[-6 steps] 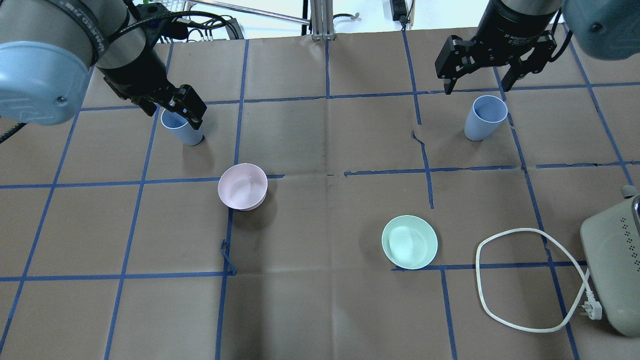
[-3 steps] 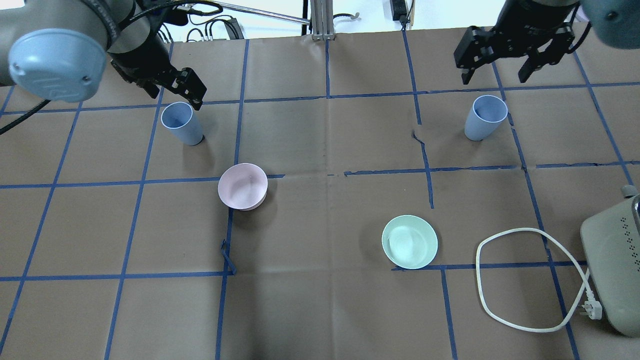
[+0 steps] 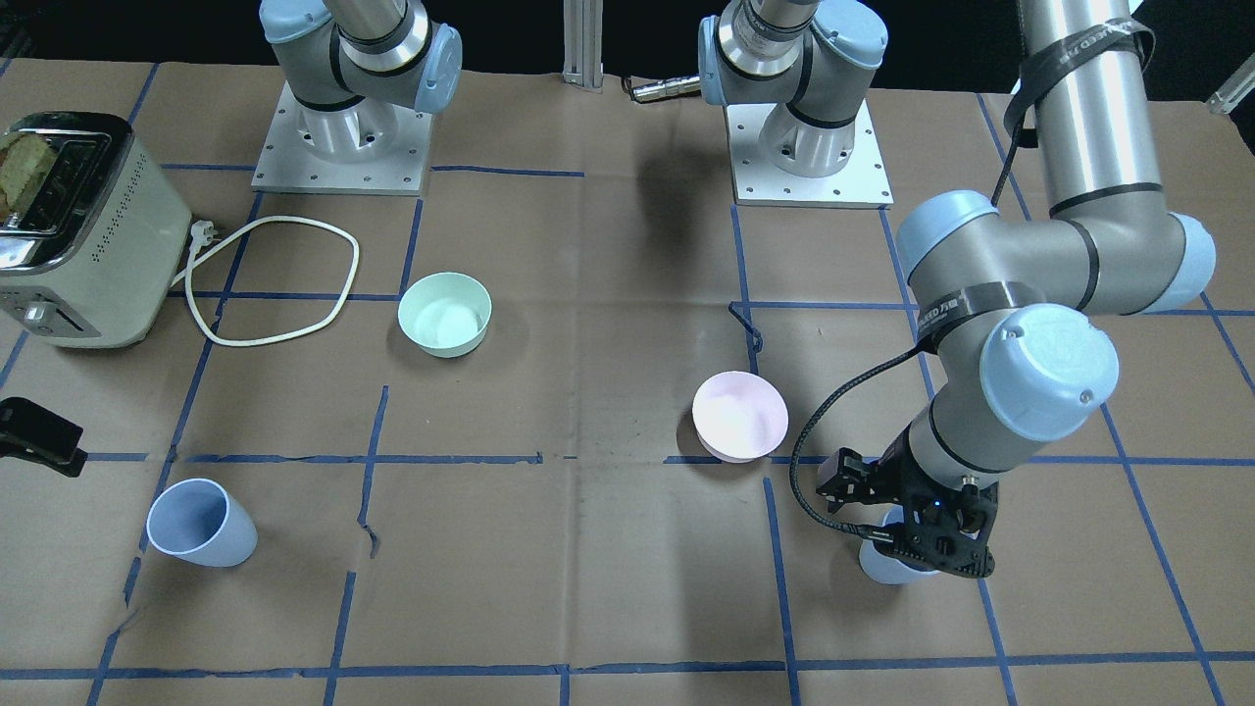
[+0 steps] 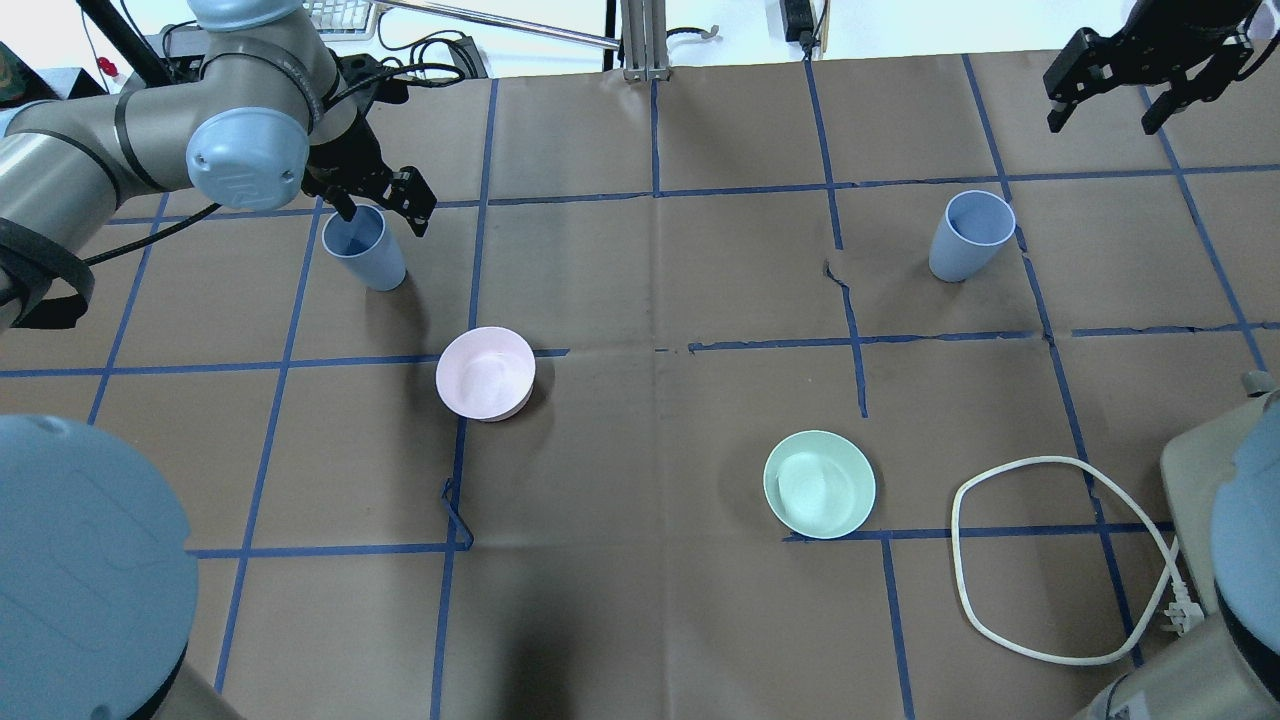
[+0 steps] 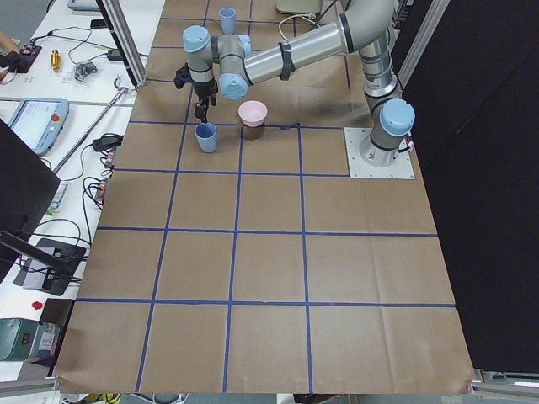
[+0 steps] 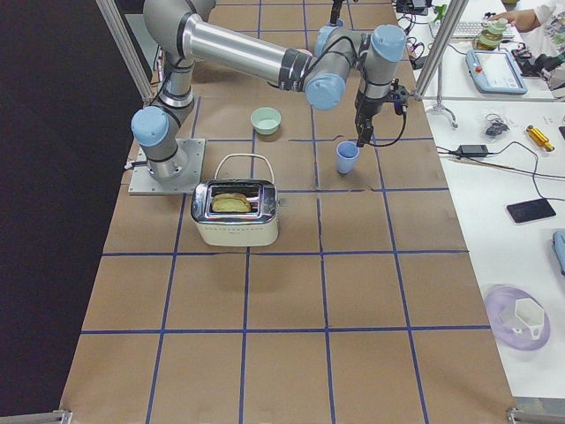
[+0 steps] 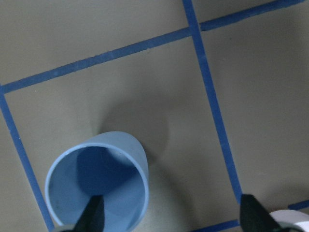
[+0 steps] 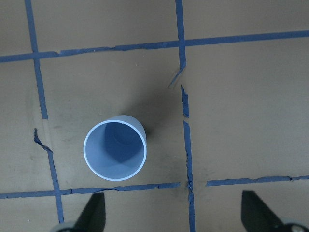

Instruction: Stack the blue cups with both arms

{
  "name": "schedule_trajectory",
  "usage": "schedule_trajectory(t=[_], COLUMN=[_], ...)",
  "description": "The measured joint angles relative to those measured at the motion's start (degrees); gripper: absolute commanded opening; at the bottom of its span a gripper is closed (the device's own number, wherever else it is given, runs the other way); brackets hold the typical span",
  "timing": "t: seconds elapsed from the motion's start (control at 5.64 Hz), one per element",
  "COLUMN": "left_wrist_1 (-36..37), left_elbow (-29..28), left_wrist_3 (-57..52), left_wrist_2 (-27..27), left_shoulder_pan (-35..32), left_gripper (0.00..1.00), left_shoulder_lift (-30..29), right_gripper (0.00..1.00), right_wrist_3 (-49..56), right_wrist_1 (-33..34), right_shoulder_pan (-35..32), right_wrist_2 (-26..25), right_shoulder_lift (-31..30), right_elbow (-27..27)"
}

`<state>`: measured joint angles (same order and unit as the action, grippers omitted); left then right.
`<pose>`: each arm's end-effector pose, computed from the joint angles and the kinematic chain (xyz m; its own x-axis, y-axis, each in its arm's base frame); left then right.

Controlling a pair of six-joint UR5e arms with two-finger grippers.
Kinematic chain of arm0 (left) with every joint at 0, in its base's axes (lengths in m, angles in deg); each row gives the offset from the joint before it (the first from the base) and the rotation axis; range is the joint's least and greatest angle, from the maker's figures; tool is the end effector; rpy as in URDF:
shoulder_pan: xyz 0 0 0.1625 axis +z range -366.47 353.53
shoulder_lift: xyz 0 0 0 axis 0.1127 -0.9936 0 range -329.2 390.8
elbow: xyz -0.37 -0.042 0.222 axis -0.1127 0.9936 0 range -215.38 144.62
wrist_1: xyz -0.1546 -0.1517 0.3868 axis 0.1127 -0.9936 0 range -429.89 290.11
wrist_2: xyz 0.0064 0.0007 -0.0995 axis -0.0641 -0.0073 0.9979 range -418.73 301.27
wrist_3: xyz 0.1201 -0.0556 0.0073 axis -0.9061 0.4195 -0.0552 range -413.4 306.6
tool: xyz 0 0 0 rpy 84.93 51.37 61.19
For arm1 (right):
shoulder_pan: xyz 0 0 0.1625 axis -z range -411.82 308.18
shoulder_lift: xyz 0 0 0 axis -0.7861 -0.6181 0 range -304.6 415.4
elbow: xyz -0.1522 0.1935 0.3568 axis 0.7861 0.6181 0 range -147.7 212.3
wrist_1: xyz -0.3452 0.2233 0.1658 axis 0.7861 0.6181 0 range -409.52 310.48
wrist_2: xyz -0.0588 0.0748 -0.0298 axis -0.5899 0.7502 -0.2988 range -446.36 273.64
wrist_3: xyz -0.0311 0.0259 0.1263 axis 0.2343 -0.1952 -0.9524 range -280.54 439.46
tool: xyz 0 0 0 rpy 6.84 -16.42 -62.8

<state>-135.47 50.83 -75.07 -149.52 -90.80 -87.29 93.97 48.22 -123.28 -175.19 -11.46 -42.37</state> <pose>-0.0628 -0.6991 0.2386 -0.9612 0.2755 -0.0133 0.2755 0.9613 0.0033 -0.0900 -0.6963 0.3708 -0.9973 0.0701 -0.0200 0.0702 0.9975 -0.0039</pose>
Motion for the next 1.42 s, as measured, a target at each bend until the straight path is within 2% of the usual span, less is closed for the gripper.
schedule_trajectory(t=[0.35, 0.53, 0.71, 0.89, 1.06, 1.24, 1.42], left_wrist_1=[1.1, 1.4, 1.7, 1.7, 1.4, 1.2, 0.8], left_elbow=[0.2, 0.1, 0.0, -0.5, -1.4, -2.4, -4.7], left_wrist_3=[0.0, 0.0, 0.0, 0.0, 1.2, 7.0, 14.7], left_wrist_2=[0.0, -0.1, -0.1, -0.1, 0.0, 0.4, 0.8], left_shoulder_pan=[0.3, 0.3, 0.3, 0.3, -0.2, -1.8, -5.6], left_gripper=[0.24, 0.10, 0.05, 0.05, 0.05, 0.05, 0.05], left_shoulder_lift=[-3.0, -3.7, -4.0, -3.9, -3.2, -2.4, -2.3], right_gripper=[1.00, 1.00, 0.95, 0.35, 0.14, 0.08, 0.07], right_wrist_3=[-0.2, -0.3, -0.3, -0.3, -0.6, -1.5, -2.5], right_wrist_1=[10.6, 16.4, 20.5, 22.0, 22.1, 21.8, 21.6], right_shoulder_pan=[-0.7, -1.1, -1.3, -1.6, -2.3, -2.9, -3.3], right_wrist_2=[0.0, 0.0, 0.0, 0.0, 0.0, 0.0, 0.0], right_shoulder_lift=[3.7, 4.4, 4.6, 4.6, 4.7, 4.6, 4.4], right_elbow=[-5.5, -10.0, -14.0, -15.9, -16.5, -16.6, -16.6])
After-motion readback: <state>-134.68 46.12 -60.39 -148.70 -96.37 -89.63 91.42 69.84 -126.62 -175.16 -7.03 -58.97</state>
